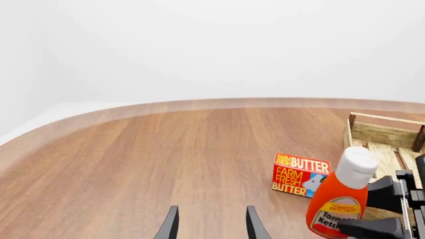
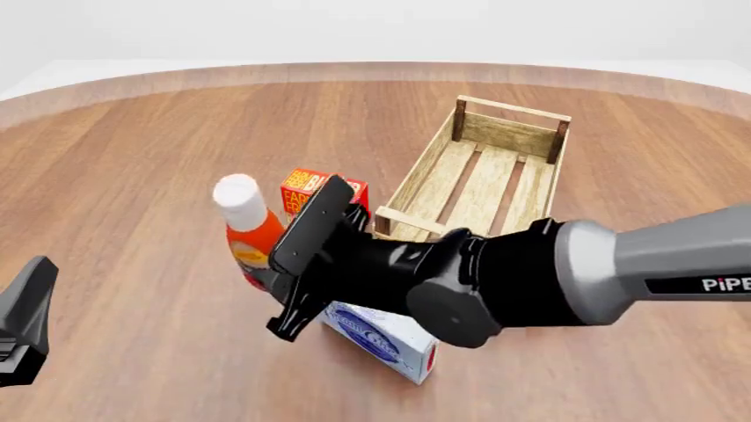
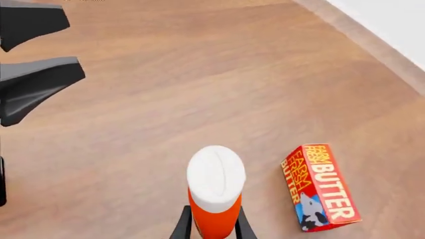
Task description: Pick up the ketchup, and put it in the wooden tray.
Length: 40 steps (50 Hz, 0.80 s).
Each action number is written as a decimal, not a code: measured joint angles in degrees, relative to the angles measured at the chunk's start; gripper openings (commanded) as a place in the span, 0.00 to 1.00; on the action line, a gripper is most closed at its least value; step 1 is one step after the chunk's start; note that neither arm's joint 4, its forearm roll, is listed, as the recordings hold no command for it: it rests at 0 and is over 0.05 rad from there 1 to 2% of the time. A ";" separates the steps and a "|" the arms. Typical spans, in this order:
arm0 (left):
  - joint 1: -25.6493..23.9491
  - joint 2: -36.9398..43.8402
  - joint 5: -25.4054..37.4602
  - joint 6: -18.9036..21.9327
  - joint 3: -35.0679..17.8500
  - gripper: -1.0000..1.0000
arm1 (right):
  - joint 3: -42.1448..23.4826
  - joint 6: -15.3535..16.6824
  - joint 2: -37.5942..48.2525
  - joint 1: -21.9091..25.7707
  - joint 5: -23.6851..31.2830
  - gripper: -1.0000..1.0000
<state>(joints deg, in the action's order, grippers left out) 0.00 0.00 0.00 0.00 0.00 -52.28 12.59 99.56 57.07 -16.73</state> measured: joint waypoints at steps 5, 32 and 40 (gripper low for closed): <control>0.00 0.00 0.00 0.00 0.00 1.00 | -0.25 0.58 -1.16 -2.74 1.18 0.00; 0.00 0.00 0.00 0.00 0.00 1.00 | -0.91 4.01 -11.32 -18.18 7.91 0.00; 0.00 0.00 0.00 0.00 0.00 1.00 | 0.10 4.07 -13.14 -23.14 8.43 0.00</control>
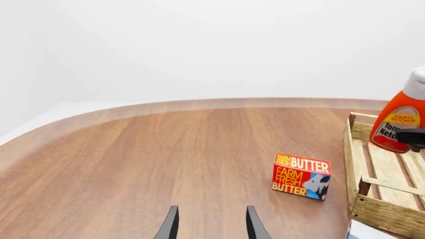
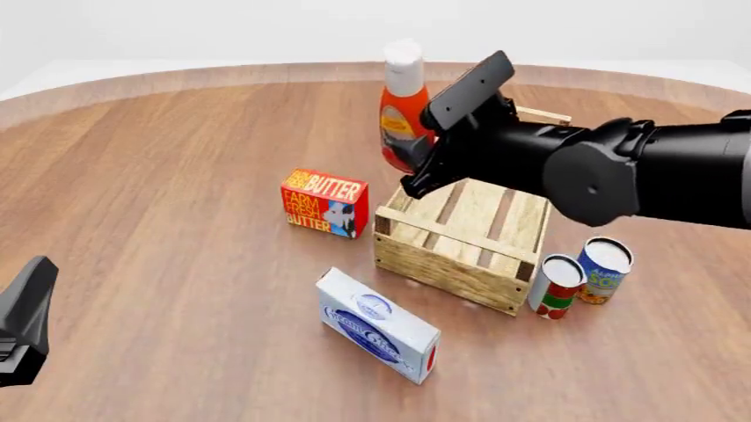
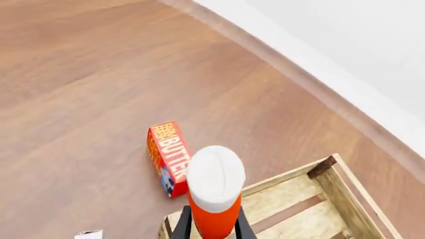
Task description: Pick up the ketchup, and put it in the wooden tray.
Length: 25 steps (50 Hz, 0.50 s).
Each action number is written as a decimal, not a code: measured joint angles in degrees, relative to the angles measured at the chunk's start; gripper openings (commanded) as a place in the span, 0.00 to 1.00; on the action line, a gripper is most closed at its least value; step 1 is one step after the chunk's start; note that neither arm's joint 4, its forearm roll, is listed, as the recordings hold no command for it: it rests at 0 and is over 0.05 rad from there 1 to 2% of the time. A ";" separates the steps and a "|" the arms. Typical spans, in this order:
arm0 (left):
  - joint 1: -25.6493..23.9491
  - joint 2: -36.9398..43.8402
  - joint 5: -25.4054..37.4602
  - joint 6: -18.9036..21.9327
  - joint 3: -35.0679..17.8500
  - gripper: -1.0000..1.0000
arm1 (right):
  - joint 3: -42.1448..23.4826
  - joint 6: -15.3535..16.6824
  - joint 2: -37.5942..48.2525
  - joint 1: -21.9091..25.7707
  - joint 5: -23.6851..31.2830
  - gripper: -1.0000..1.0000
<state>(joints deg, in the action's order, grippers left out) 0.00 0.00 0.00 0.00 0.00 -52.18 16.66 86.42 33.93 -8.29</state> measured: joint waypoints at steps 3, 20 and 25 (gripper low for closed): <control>0.00 0.00 0.00 0.00 0.00 1.00 | 0.58 -0.13 -0.47 -1.84 -0.13 0.00; 0.00 0.00 0.00 0.00 0.00 1.00 | 3.49 -1.65 -0.76 -10.19 -2.66 0.00; 0.00 0.00 0.00 0.00 0.00 1.00 | 4.04 -2.05 0.17 -12.07 -3.83 0.00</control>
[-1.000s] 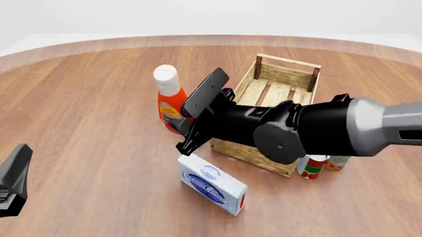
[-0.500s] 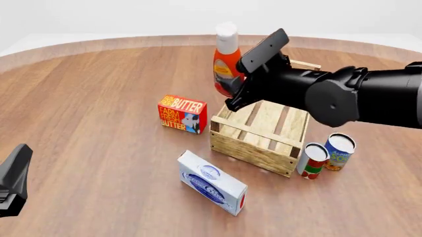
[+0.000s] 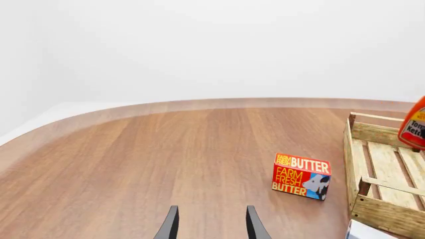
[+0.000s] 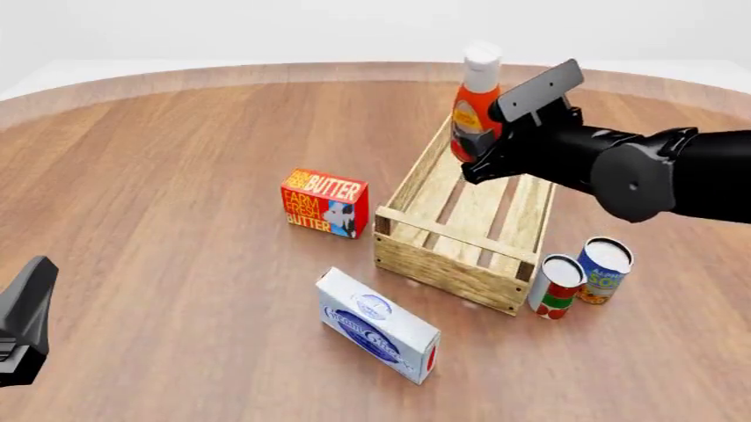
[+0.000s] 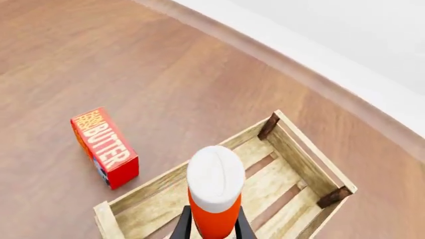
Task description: Pick up the ketchup, and put it in the wooden tray.
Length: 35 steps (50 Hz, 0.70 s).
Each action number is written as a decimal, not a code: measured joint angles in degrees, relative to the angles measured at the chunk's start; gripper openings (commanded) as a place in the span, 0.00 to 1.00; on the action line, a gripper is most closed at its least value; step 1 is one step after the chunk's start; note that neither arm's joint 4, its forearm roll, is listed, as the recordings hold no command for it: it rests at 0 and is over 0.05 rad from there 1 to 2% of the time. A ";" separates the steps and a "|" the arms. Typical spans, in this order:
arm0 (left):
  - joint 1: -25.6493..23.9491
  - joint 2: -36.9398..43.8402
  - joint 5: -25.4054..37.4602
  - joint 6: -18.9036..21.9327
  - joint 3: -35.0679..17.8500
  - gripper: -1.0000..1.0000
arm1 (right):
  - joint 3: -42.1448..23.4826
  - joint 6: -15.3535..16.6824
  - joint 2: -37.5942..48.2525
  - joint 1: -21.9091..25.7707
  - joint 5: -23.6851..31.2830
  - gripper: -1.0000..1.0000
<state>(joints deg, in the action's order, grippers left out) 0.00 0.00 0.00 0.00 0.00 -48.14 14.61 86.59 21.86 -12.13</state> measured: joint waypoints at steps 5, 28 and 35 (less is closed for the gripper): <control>0.00 0.00 0.00 0.00 0.00 1.00 | 0.38 -0.39 1.39 -1.48 -1.34 0.00; 0.00 0.00 0.00 0.00 0.00 1.00 | 0.56 -2.40 10.60 -5.01 -8.29 0.00; 0.00 0.00 0.00 0.00 0.00 1.00 | 0.43 -2.97 12.96 -5.25 -9.97 0.00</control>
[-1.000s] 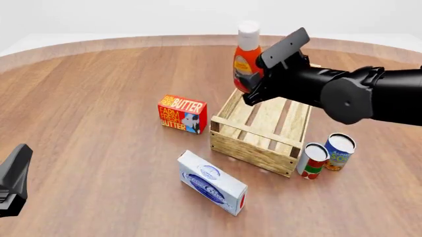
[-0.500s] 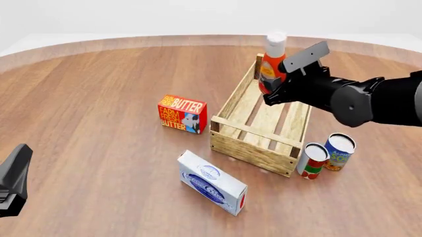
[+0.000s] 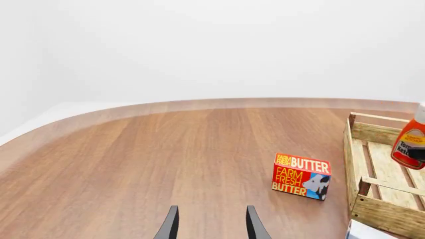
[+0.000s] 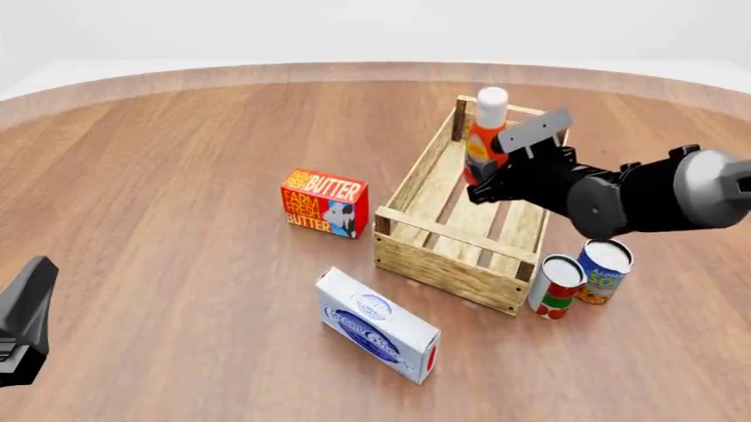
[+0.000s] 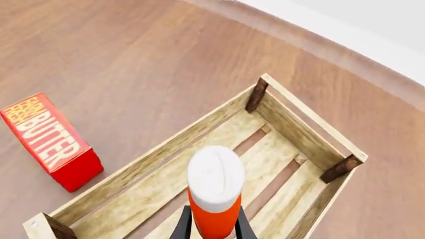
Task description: Pick up the ketchup, and put it in the wooden tray.
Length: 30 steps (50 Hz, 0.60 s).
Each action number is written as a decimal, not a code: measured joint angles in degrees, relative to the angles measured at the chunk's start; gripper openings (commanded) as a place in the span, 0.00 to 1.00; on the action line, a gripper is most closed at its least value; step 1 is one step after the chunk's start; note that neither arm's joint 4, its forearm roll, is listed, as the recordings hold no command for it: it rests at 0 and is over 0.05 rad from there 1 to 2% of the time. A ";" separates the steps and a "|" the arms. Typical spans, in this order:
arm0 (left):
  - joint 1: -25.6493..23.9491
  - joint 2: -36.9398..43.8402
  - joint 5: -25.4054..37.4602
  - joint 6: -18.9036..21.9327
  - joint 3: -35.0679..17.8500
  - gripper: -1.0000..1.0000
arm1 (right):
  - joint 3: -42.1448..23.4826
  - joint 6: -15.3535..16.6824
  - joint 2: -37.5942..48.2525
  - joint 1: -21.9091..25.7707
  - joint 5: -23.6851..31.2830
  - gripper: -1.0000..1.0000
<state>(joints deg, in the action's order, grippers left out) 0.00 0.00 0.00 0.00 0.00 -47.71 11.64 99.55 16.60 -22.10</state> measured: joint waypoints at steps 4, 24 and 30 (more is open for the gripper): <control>0.00 0.00 0.00 0.00 0.00 1.00 | 0.01 -0.25 1.00 -0.12 -0.78 0.00; 0.00 0.00 0.00 0.00 0.00 1.00 | 0.26 -1.24 4.86 -0.52 -3.27 0.00; 0.00 0.00 0.00 0.00 0.00 1.00 | 0.32 -1.48 5.63 -0.61 -3.69 0.00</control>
<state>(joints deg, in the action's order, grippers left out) 0.00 0.00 0.00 0.00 0.00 -47.39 10.16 105.17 16.00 -25.79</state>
